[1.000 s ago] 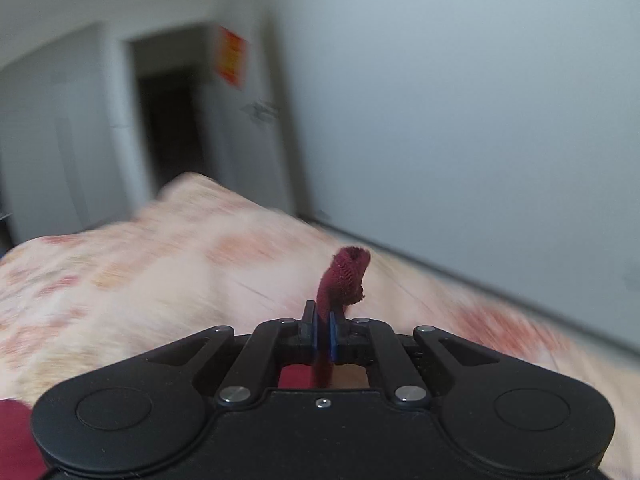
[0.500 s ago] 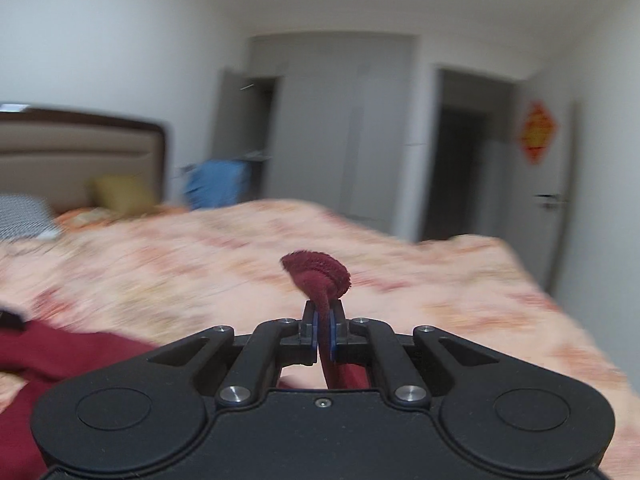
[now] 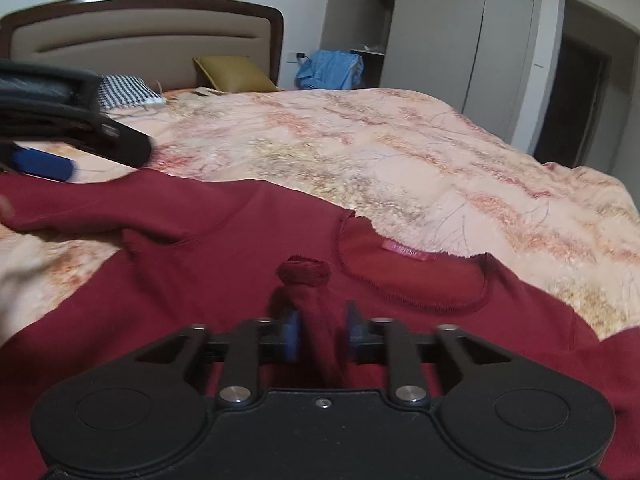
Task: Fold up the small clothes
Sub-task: 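Fold the held sleeve across the sweater body with the right gripper, release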
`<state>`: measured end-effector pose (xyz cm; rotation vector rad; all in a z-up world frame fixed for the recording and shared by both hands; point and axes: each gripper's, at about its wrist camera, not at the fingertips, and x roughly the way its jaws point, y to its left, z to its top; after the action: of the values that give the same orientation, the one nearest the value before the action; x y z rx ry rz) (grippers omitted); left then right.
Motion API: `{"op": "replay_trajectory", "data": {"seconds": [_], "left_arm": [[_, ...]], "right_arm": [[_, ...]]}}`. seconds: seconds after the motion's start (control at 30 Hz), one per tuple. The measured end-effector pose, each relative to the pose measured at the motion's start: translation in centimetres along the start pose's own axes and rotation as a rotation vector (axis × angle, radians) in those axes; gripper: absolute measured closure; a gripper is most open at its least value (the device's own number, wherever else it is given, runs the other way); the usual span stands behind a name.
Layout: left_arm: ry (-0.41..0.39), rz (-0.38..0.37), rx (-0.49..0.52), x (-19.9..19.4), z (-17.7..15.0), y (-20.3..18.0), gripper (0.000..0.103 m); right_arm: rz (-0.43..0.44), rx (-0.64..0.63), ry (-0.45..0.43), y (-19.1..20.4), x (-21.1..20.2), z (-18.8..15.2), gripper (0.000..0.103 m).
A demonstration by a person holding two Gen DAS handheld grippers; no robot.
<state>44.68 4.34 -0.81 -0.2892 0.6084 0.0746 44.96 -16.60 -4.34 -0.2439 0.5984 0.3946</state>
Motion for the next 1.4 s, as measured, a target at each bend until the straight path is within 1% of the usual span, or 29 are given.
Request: {"op": "replay_trajectory", "data": {"seconds": [0.03,0.07,0.13,0.17,0.2,0.27,0.3,0.4,0.5,0.53,0.6,0.7,0.73,0.77,0.83,0.87,0.93,0.97,1.0,1.07,1.1,1.17,1.2,1.23,1.27,1.37,1.4], "left_arm": [[0.003,-0.014,0.005,0.3,-0.2,-0.4,0.000],[0.004,-0.030,0.013,0.7,-0.4,-0.8,0.000],[0.009,-0.062,0.032,1.4,-0.8,-2.0,0.000],[0.014,-0.082,0.039,1.8,-1.1,-2.7,0.000],[0.019,-0.105,0.047,2.2,-1.4,-3.4,0.000],[0.025,-0.134,0.076,3.2,-2.1,-4.8,0.000],[0.028,-0.131,0.098,3.7,-2.5,-5.6,0.000],[0.044,-0.092,0.163,5.5,-4.2,-7.4,0.000],[0.070,-0.043,0.205,6.9,-5.8,-8.0,0.000],[0.083,-0.023,0.215,7.3,-6.3,-8.0,0.000],[0.106,0.008,0.225,8.0,-7.3,-7.8,0.000],[0.090,0.012,0.234,8.2,-8.3,-7.4,0.000],[0.087,0.016,0.242,8.2,-8.4,-7.5,0.000],[0.085,0.020,0.249,8.3,-8.5,-7.5,0.000],[0.082,0.022,0.256,8.3,-8.6,-7.5,0.000],[0.080,0.022,0.258,8.3,-8.7,-7.5,0.000],[0.076,0.020,0.260,8.3,-8.7,-7.6,0.000],[0.074,0.020,0.262,8.3,-8.7,-7.6,0.000],[0.074,0.020,0.267,8.4,-8.8,-7.7,0.000],[0.078,0.027,0.279,8.5,-8.9,-7.9,0.000],[0.080,0.029,0.283,8.6,-8.9,-8.0,0.000],[0.081,0.027,0.284,8.7,-9.0,-7.9,0.000],[0.081,0.027,0.283,8.7,-9.0,-7.9,0.000],[0.080,0.026,0.283,8.8,-9.0,-7.8,0.000],[0.079,0.026,0.283,8.8,-9.1,-7.8,0.000],[0.074,0.031,0.289,8.8,-9.2,-7.9,0.000],[0.072,0.033,0.292,8.8,-9.2,-8.0,0.000]], "right_arm": [[0.007,0.004,-0.009,-0.3,-0.5,-0.4,0.044],[0.014,0.016,-0.020,-0.8,-1.5,-0.8,0.035],[0.026,0.058,-0.043,-2.7,-3.6,-1.6,0.031],[0.026,0.080,-0.049,-3.8,-4.6,-2.0,0.025],[0.020,0.102,-0.056,-5.0,-5.5,-2.5,0.023],[-0.024,0.134,-0.073,-7.4,-7.1,-3.3,0.019],[-0.065,0.143,-0.079,-8.8,-7.6,-3.8,0.019],[-0.184,0.219,-0.063,-13.2,-8.1,-4.8,0.019],[-0.246,0.337,-0.061,-17.9,-7.5,-5.5,0.020],[-0.255,0.380,-0.055,-19.5,-7.0,-5.6,0.021],[-0.241,0.483,-0.027,-22.5,-5.3,-5.9,0.024],[-0.183,0.632,0.004,-25.9,-2.8,-6.5,0.031],[-0.157,0.677,0.009,-26.5,-1.9,-6.5,0.041],[-0.130,0.717,0.008,-27.2,-1.5,-6.7,0.064],[-0.112,0.747,0.013,-27.5,-1.0,-6.6,0.087],[-0.117,0.742,-0.008,-27.5,-1.4,-6.6,0.093],[-0.151,0.724,-0.062,-27.1,-2.8,-6.6,0.094],[-0.166,0.723,-0.073,-27.2,-3.2,-6.7,0.094],[-0.184,0.724,-0.071,-27.1,-3.4,-7.1,0.094],[-0.206,0.753,-0.025,-27.9,-2.5,-8.5,0.094],[-0.200,0.783,-0.006,-28.3,-2.0,-9.3,0.094],[-0.192,0.805,-0.007,-28.5,-1.7,-10.3,0.092],[-0.194,0.799,-0.015,-28.4,-1.8,-10.4,0.088],[-0.205,0.790,-0.018,-28.2,-2.1,-10.2,0.075],[-0.213,0.774,-0.023,-27.9,-2.6,-10.1,0.069],[-0.262,0.672,-0.046,-26.4,-5.4,-9.8,0.057],[-0.283,0.627,-0.053,-25.7,-6.6,-9.9,0.055]]}}
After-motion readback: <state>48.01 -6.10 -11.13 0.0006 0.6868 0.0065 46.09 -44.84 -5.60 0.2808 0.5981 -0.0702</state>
